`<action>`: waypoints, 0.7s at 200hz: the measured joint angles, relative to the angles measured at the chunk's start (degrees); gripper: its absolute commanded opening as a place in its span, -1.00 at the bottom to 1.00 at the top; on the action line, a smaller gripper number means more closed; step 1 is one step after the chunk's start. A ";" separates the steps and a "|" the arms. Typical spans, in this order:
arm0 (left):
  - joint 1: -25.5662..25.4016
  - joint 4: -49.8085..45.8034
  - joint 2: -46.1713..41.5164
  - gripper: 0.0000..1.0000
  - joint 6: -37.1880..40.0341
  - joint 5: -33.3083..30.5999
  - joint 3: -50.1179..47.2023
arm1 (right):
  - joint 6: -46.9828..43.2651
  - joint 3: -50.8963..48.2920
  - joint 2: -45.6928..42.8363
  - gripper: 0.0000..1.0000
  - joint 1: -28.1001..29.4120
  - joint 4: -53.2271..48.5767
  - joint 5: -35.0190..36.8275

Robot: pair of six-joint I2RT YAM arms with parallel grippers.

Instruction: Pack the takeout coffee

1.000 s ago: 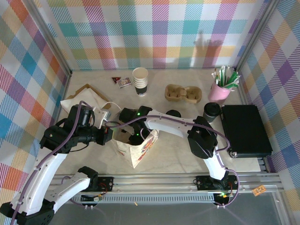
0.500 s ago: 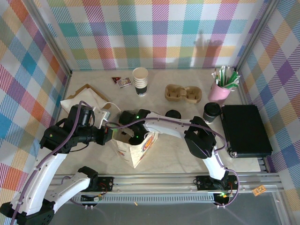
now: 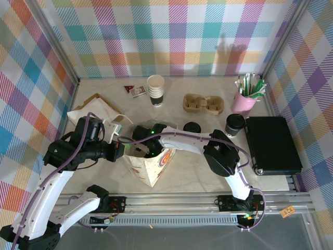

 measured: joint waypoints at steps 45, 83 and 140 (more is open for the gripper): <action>0.00 -0.28 -0.22 -1.00 0.17 -0.52 0.13 | 1.75 1.51 -0.02 0.20 -0.02 -2.60 0.70; 0.00 -0.31 -0.20 -1.00 0.37 -1.09 0.31 | 2.51 6.60 -0.11 0.39 -0.04 -6.51 1.84; 0.00 -0.31 -0.22 -1.00 0.42 -1.75 0.31 | 2.62 12.37 -1.55 0.51 0.00 -11.02 2.56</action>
